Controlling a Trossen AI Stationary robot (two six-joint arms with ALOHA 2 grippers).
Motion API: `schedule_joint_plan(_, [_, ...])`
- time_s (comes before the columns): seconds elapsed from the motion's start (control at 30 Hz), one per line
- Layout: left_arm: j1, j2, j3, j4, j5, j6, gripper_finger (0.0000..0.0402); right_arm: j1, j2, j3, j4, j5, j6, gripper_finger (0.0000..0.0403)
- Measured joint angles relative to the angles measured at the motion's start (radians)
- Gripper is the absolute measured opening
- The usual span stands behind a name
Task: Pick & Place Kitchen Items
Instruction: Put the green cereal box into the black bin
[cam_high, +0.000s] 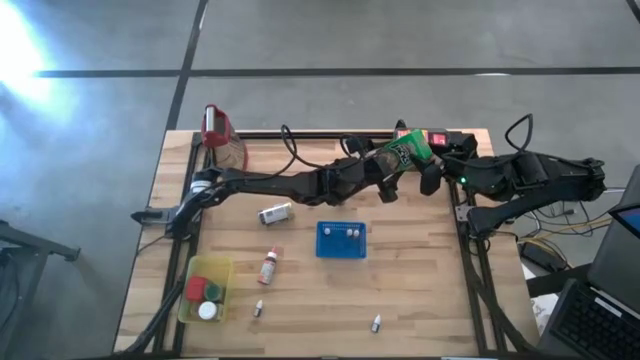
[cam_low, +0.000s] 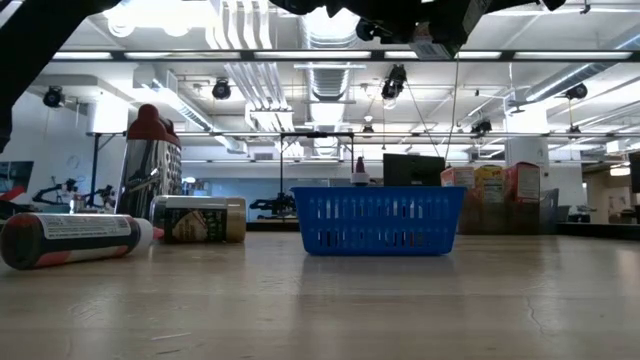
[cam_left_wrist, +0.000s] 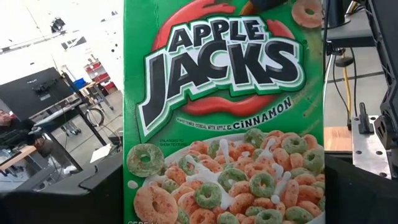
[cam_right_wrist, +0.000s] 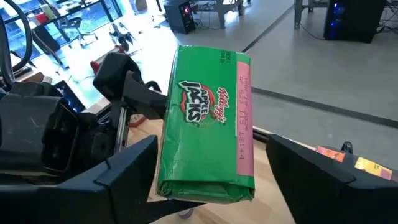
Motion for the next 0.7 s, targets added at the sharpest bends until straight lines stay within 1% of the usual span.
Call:
schedule_joint_plan(0.43, [0.0, 0.0, -0.002, -0.001, 0.006, -0.001, 0.0367, 0.0, 0.0, 0.0, 0.0, -0.004, -0.004, 0.0233])
schedule_joint_plan(0.7, [0.0, 0.0, -0.002, 0.0, 0.008, -0.001, 0.0367, 0.0, 0.0, 0.0, 0.0, -0.005, -0.004, 0.021])
